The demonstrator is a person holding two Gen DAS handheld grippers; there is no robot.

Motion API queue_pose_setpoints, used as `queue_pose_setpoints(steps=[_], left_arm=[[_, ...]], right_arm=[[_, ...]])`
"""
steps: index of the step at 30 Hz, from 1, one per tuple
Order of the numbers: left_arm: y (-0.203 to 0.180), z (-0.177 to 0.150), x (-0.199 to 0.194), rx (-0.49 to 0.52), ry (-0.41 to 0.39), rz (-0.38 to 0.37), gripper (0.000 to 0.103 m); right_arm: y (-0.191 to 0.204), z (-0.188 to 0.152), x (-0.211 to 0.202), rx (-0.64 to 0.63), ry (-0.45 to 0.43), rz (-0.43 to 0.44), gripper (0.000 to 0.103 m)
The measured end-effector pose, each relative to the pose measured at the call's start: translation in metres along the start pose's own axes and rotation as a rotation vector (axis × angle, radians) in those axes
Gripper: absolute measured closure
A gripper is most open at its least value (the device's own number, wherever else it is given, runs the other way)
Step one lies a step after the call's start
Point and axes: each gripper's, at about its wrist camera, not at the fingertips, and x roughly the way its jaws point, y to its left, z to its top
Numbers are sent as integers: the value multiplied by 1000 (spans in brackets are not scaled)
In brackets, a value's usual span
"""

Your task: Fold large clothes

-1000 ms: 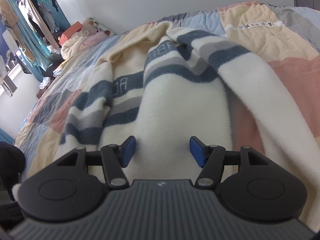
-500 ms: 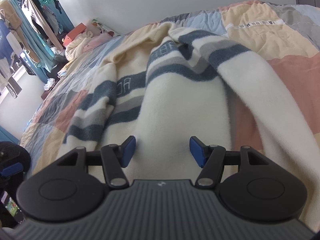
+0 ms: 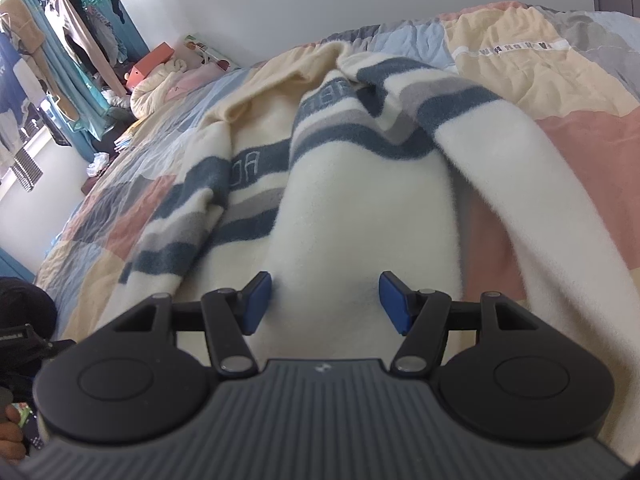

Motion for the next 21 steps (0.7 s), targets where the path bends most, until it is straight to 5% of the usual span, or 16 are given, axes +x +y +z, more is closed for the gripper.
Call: queue_pose_setpoints(steps=[5, 10, 14, 21], left_arm=[[5, -6, -1, -40, 92, -119, 26], [-3, -17, -2, 19, 159, -141, 31], [-9, -17, 1, 56, 157, -125, 92], [-11, 50, -52, 110, -12, -125, 95]], right_arm=[[1, -1, 2, 1, 7, -1, 40], [3, -1, 3, -2, 14, -3, 40], [4, -2, 5, -11, 19, -12, 40], [9, -1, 5, -17, 19, -10, 39]])
